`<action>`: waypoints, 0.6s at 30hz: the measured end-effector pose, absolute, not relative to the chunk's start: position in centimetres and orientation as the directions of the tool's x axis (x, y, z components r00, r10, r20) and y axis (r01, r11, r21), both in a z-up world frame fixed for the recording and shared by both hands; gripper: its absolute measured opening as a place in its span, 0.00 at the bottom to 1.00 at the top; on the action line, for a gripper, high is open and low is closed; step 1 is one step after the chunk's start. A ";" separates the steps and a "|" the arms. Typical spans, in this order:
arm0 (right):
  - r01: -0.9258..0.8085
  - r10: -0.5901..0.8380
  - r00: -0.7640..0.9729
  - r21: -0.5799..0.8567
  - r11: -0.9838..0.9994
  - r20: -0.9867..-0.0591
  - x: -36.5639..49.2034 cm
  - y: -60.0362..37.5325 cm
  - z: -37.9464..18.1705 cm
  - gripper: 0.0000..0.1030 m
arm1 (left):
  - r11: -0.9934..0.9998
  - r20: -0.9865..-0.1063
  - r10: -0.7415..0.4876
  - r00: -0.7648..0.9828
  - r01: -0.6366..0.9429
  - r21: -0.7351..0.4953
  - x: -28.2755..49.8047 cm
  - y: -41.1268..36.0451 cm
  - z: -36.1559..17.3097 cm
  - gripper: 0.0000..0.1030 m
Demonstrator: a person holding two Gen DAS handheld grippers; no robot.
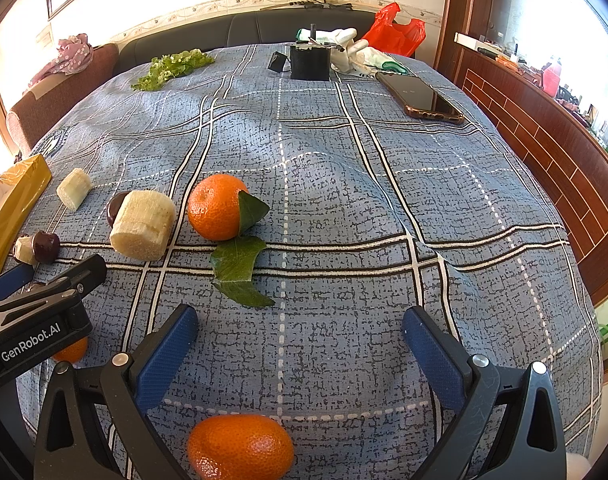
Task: Organize fruits
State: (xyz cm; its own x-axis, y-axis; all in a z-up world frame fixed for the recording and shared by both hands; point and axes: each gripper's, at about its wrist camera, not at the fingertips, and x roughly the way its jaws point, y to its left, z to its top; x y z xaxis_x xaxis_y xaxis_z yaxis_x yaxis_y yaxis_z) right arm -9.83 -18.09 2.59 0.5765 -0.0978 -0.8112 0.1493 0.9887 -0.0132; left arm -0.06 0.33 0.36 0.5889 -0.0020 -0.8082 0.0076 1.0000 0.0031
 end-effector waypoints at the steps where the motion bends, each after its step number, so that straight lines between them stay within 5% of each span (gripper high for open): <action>1: 0.149 -0.098 0.577 -0.013 0.989 -0.811 -9.8 -18.1 2.6 1.00 | 1.000 -0.808 -0.002 0.589 0.008 0.004 -0.1 0.3 0.4 1.00; 18: 0.149 -0.097 0.577 -0.012 0.989 -0.811 -9.8 -18.0 2.6 1.00 | 0.999 -0.835 -0.022 0.550 0.045 0.004 -1.1 0.1 0.2 1.00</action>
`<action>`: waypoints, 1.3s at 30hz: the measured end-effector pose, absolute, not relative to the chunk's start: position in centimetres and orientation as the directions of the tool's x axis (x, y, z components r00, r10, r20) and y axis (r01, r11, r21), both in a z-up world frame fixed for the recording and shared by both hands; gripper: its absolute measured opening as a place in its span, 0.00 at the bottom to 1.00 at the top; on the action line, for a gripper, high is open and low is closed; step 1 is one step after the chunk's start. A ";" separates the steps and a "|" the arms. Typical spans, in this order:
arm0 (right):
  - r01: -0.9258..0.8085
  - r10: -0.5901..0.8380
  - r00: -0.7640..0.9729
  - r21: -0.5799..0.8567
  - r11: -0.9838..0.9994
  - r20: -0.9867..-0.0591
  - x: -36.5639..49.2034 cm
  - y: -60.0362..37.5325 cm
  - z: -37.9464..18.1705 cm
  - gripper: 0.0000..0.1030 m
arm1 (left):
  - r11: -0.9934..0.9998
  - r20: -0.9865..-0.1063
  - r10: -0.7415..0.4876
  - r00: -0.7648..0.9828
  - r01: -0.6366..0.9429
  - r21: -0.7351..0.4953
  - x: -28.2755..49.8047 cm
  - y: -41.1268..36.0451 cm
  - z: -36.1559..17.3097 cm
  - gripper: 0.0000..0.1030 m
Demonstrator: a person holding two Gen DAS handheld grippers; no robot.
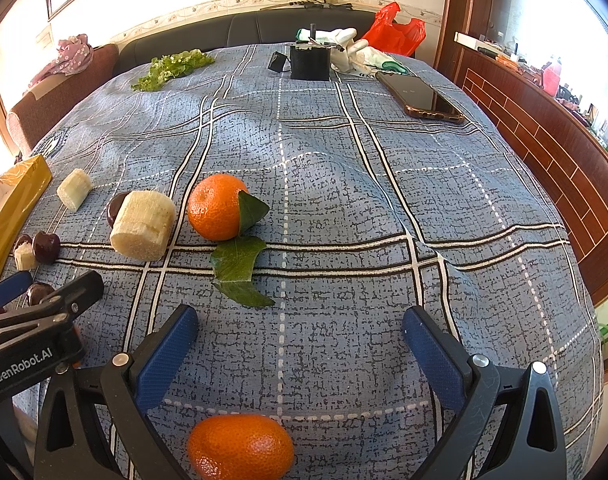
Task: Organize fruits
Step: 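Move the left gripper toward an orange while the right gripper approaches another orange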
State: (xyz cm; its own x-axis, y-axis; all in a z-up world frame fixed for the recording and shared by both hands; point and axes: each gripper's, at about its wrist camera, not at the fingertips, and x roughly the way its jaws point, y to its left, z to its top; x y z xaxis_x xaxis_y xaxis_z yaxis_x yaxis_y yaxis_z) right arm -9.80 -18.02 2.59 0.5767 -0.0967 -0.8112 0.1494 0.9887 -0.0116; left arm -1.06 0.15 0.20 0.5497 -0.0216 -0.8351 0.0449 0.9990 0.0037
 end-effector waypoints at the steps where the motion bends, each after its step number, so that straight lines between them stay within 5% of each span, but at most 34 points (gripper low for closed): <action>1: 0.149 -0.097 0.577 -0.011 0.989 -0.811 -9.8 -18.0 2.6 1.00 | 0.999 -0.837 -0.023 0.547 0.047 0.004 -0.9 0.0 0.2 1.00; 22: 0.081 -0.048 0.532 -0.005 0.997 -0.846 -10.2 -18.2 2.5 1.00 | 0.996 -0.845 -0.052 0.532 0.084 -0.008 -1.3 0.1 0.3 1.00; 26: 0.069 -0.043 0.517 -0.009 0.998 -0.855 -10.4 -18.2 2.5 1.00 | 0.986 -0.824 -0.156 0.545 0.137 -0.097 -3.3 0.8 1.6 0.82; 31: 0.056 -0.037 0.511 -0.009 0.998 -0.859 -11.1 -18.3 2.7 0.98 | 0.971 -0.686 -0.231 0.690 0.207 -0.119 -8.2 3.7 8.3 0.80; 34: 0.066 -0.045 0.492 -0.014 0.998 -0.869 -12.0 -18.5 4.0 0.87 | 0.969 -0.584 -0.245 0.774 0.209 -0.129 -11.7 7.1 14.1 0.80; 39: 0.063 -0.045 0.654 -0.005 0.998 -0.755 -15.1 -18.6 13.2 0.87 | 0.983 -0.419 -0.182 0.890 0.177 -0.052 -15.9 11.5 23.3 0.84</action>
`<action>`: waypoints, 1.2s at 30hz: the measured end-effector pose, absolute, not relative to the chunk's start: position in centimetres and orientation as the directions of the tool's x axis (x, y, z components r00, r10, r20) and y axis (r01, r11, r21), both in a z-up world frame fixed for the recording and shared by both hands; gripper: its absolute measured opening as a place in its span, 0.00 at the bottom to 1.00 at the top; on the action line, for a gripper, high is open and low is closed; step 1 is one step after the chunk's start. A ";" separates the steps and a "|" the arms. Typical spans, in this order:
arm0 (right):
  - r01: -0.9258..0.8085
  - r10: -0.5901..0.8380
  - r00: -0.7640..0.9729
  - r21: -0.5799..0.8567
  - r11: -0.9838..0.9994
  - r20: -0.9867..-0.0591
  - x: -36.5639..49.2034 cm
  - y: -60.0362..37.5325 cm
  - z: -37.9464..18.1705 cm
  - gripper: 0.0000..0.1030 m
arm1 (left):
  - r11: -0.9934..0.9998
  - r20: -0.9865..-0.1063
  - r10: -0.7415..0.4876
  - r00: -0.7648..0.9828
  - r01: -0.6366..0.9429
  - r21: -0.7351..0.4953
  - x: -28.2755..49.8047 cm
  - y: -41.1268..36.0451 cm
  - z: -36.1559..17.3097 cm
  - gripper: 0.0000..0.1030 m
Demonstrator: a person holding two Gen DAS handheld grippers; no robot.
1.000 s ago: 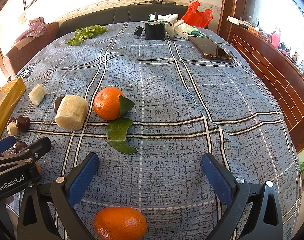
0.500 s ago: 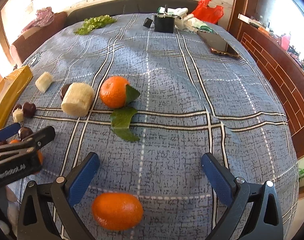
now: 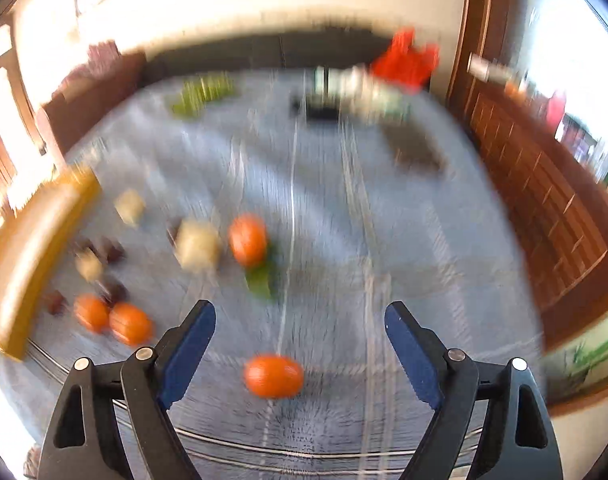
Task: Organize fruits
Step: 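Move the left gripper toward an orange while the right gripper approaches another orange, then close the left gripper on an orange while the right gripper grasps another orange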
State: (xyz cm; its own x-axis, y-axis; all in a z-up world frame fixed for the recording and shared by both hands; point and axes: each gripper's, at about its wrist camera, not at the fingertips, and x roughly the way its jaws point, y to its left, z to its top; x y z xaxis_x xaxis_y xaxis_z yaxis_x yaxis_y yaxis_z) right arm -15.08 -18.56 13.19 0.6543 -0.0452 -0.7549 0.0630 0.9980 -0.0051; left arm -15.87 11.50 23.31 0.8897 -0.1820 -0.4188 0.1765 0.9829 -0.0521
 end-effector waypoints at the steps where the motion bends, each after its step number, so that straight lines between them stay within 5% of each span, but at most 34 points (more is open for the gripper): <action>1: 0.057 -0.036 0.704 0.007 0.998 -0.709 -15.9 -18.4 16.3 0.88 | 0.986 -0.392 -0.161 0.906 0.161 -0.032 -16.4 12.1 25.0 0.86; 3: 0.038 -0.002 0.770 0.042 0.998 -0.638 -16.9 -18.2 20.5 0.90 | 0.991 -0.342 -0.132 0.930 0.133 -0.021 -17.3 13.4 27.9 0.98; 6: -0.016 0.074 0.839 0.113 0.994 -0.539 -18.2 -17.6 25.0 1.00 | 0.992 -0.291 -0.128 0.948 0.118 -0.050 -17.9 15.3 29.9 1.00; 11: -0.064 0.130 0.783 0.129 0.990 -0.608 -17.1 -16.2 20.8 0.99 | 0.977 -0.425 -0.194 0.884 0.133 -0.169 -15.5 16.4 24.7 1.00; 16: -0.048 0.239 0.620 0.268 0.962 -0.747 -15.5 -17.5 11.7 0.69 | 0.958 -0.567 -0.266 0.779 0.146 -0.249 -12.5 15.0 15.4 0.96; 18: -0.079 0.292 0.583 0.304 0.949 -0.759 -15.2 -16.8 9.7 0.67 | 0.950 -0.613 -0.300 0.731 0.171 -0.262 -11.7 13.9 12.6 0.72; 21: -0.160 0.344 0.558 0.309 0.938 -0.755 -15.0 -14.8 8.2 0.67 | 0.941 -0.682 -0.336 0.650 0.203 -0.271 -10.0 12.4 9.3 0.55; 26: -0.273 0.369 0.522 0.259 0.927 -0.769 -13.4 -10.5 5.7 0.66 | 0.936 -0.713 -0.351 0.607 0.207 -0.284 -8.9 11.8 7.1 0.55; 29: -0.299 0.386 0.503 0.263 0.917 -0.773 -12.7 -9.5 4.8 0.55 | 0.939 -0.733 -0.343 0.588 0.226 -0.259 -8.4 11.2 6.4 0.55; 31: -0.312 0.410 0.479 0.286 0.906 -0.776 -12.2 -9.2 4.1 0.38 | 0.937 -0.745 -0.349 0.568 0.238 -0.257 -7.8 10.8 5.9 0.55; 36: -0.305 0.406 0.490 0.284 0.909 -0.772 -12.4 -9.8 3.9 0.38 | 0.927 -0.760 -0.362 0.540 0.297 -0.230 -7.3 8.5 4.9 0.55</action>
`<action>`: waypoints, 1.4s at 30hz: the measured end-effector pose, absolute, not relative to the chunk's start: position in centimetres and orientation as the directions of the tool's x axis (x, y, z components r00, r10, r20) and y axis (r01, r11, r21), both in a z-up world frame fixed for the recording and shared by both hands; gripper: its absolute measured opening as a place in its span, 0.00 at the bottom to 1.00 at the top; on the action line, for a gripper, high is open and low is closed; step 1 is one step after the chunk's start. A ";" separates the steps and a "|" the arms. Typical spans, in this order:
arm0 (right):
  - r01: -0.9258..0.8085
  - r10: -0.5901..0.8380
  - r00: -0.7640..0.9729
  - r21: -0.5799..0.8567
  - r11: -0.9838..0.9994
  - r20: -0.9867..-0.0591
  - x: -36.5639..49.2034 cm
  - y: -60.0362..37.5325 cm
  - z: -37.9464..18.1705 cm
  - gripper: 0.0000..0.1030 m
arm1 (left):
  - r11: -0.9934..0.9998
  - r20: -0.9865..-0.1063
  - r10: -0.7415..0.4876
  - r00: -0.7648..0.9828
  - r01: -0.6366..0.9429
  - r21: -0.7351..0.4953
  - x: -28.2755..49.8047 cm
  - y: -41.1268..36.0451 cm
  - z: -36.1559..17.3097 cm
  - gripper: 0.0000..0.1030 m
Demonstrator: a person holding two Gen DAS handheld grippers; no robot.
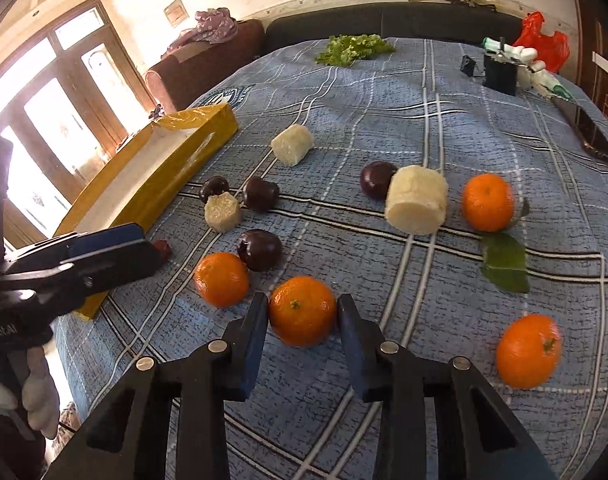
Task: Organize fruits
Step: 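Close the left gripper on an orange while the right gripper grasps another orange, then carry both oranges over the yellow tray and open both grippers to drop them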
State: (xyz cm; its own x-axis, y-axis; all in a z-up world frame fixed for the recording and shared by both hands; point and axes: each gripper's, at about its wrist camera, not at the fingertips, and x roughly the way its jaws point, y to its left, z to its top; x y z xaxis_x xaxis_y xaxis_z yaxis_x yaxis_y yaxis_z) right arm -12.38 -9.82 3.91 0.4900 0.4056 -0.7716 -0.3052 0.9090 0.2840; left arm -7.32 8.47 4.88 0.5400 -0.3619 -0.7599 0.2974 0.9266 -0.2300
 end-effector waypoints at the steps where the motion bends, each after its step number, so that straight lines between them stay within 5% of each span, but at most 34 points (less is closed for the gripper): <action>1: -0.296 0.400 0.496 0.283 0.913 -0.771 -12.5 -10.2 3.9 0.38 | 0.925 -0.764 -0.360 0.535 0.313 -0.216 -7.2 7.8 4.6 0.55; 10: -0.250 0.405 0.517 0.320 0.914 -0.754 -13.7 -12.4 4.6 0.38 | 0.919 -0.814 -0.315 0.489 0.372 -0.133 -5.7 4.5 1.7 0.53; 12: -0.252 0.406 0.518 0.319 0.914 -0.753 -13.6 -12.3 4.6 0.38 | 0.922 -0.821 -0.299 0.487 0.369 -0.117 -5.7 4.2 1.2 0.33; 20: -0.280 0.408 0.540 0.300 0.912 -0.736 -14.3 -10.7 6.5 0.38 | 0.933 -0.765 -0.334 0.550 0.309 -0.186 -7.3 7.3 4.1 0.33; 25: -0.362 0.458 0.542 0.296 0.884 -0.705 -14.5 -7.2 9.3 0.38 | 0.963 -0.708 -0.268 0.654 0.181 -0.197 -9.2 13.3 8.2 0.33; 33: -0.543 0.610 0.442 0.346 0.765 -0.658 -13.6 3.6 12.2 0.38 | 0.984 -0.718 0.032 0.695 -0.149 -0.101 -10.6 24.8 9.3 0.33; 42: -0.622 0.569 0.308 0.291 0.727 -0.763 -12.3 14.8 7.5 0.39 | 0.959 -0.780 0.082 0.621 -0.261 -0.107 -9.2 30.1 5.2 0.33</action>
